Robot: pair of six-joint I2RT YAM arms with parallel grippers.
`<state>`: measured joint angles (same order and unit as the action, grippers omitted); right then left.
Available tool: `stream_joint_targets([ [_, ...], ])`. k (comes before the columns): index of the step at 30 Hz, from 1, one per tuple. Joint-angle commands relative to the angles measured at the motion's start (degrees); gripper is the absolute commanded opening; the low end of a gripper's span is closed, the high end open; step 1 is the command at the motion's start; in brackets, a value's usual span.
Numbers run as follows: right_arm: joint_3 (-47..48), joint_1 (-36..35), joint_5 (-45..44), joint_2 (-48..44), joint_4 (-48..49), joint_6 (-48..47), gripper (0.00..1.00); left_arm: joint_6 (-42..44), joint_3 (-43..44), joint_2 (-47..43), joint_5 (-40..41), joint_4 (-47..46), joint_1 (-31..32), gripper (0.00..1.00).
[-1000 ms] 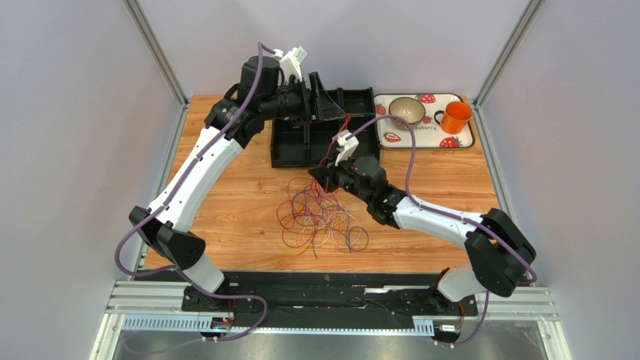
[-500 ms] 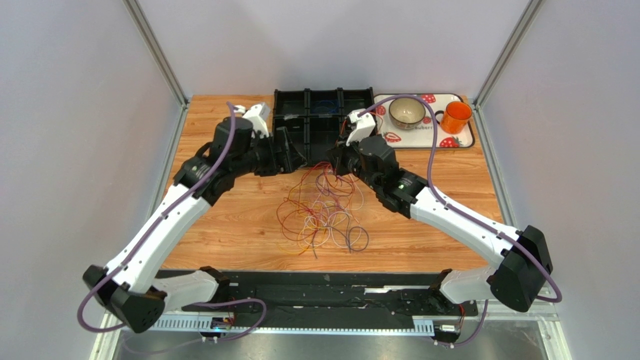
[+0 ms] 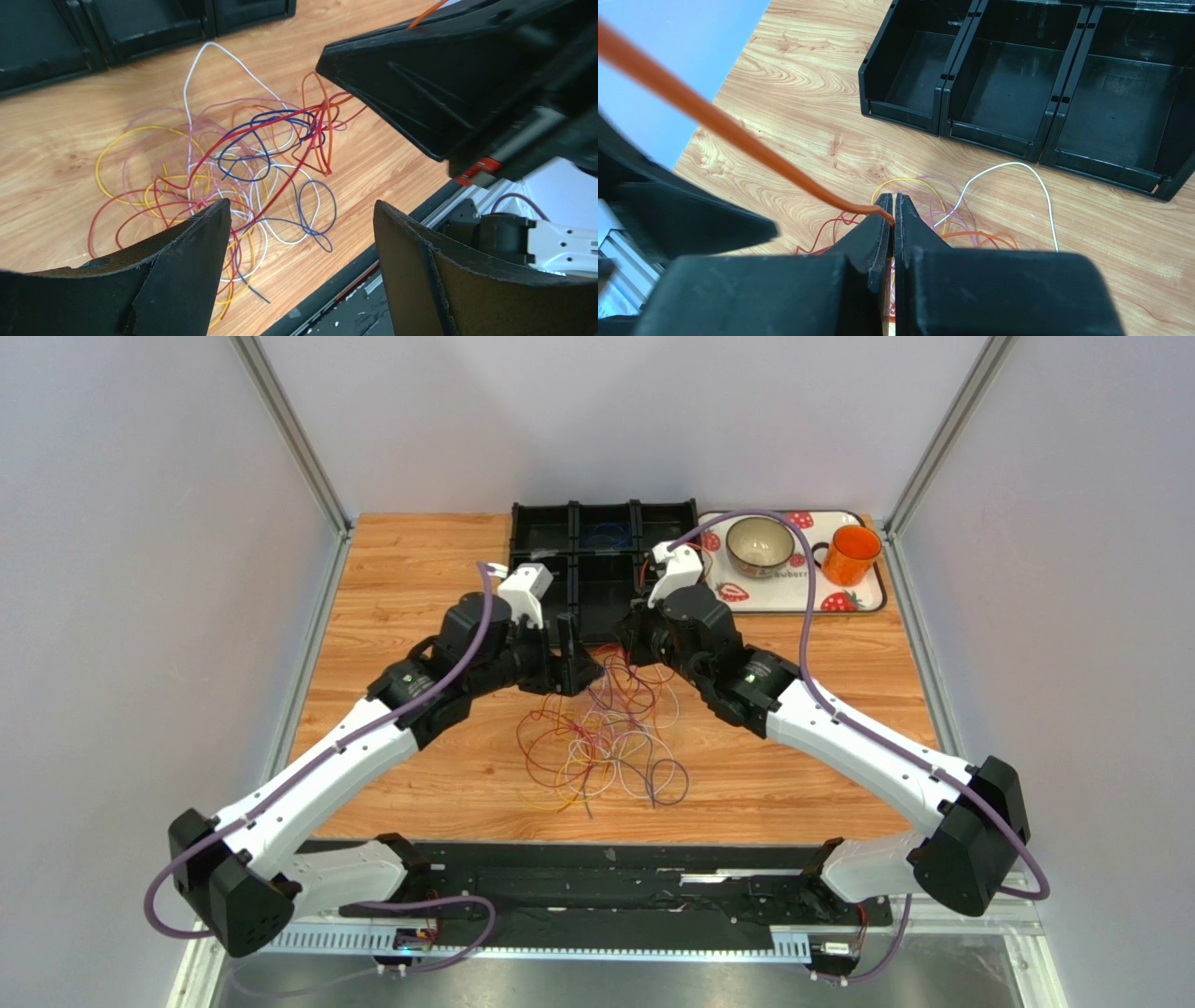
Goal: Untangle the cables
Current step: Untie the cable.
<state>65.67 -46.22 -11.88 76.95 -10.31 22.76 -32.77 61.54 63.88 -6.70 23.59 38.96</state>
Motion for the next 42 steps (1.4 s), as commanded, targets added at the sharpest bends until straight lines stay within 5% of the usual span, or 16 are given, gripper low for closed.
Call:
stream_joint_targets([
  [1, 2.27, -0.19, 0.01, -1.89, -0.15, 1.14, 0.00, 0.61, -0.37, 2.12, -0.50, -8.37, 0.68, 0.82],
  [6, 2.36, -0.19, 0.28, -2.68, -0.42, 1.58, 0.00, -0.09, -0.45, 6.08, -0.86, -11.46, 1.91, 0.79],
  [12, 2.45, -0.19, 0.54, -3.73, -0.86, 1.76, 0.00, -0.71, -0.10, 9.86, -2.62, -15.16, 2.87, 0.62],
  [15, 2.71, -0.19, 0.45, -4.43, -1.21, 1.76, 0.00, -0.97, 0.34, 11.79, -2.27, -15.07, 3.14, 0.43],
  [19, 3.24, -0.10, 0.54, -5.49, -2.26, 1.76, 0.00, -1.85, 0.07, 13.29, 0.52, -14.03, 3.14, 0.00],
  [25, 5.87, 2.35, -2.88, -8.91, -6.21, -0.96, 0.00, -2.03, -0.10, 11.19, 10.99, -5.59, 2.44, 0.00],
  [42, 4.47, 26.52, -3.24, -17.71, -11.93, 0.70, 0.00, -3.79, -6.79, -12.63, 15.65, 11.01, -12.06, 0.05],
])
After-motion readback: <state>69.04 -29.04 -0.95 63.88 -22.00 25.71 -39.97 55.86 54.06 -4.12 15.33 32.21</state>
